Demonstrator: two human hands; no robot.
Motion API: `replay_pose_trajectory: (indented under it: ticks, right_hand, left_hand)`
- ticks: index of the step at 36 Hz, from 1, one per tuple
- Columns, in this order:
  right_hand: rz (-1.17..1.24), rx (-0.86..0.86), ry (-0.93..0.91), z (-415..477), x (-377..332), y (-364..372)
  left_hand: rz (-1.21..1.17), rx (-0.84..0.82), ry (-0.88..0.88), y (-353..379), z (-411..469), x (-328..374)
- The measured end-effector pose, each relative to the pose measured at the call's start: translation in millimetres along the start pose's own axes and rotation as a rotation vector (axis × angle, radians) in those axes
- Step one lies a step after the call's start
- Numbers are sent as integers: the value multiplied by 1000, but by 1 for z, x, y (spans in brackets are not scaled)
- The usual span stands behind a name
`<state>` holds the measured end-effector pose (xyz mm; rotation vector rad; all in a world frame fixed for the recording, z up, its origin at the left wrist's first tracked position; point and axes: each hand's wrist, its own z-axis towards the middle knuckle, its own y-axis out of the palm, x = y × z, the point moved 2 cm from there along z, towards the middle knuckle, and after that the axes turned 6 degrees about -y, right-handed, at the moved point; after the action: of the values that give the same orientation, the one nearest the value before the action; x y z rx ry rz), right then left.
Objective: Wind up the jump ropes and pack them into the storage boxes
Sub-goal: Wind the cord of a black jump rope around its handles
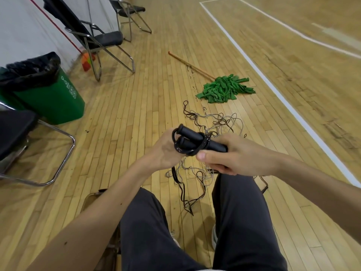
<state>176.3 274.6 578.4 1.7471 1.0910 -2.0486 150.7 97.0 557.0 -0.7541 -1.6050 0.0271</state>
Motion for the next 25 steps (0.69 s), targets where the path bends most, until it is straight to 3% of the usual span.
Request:
replay_pose_trajectory:
  ticks: [8, 15, 25]
  right_hand:
    - [82, 109, 103, 4, 17, -7]
    - [337, 187, 266, 12, 38, -13]
    - [470, 250, 399, 18, 68, -19]
  left_hand:
    - [58, 42, 57, 4, 12, -15]
    - [135, 25, -5, 11, 15, -15]
    - [222, 25, 1, 6, 16, -23]
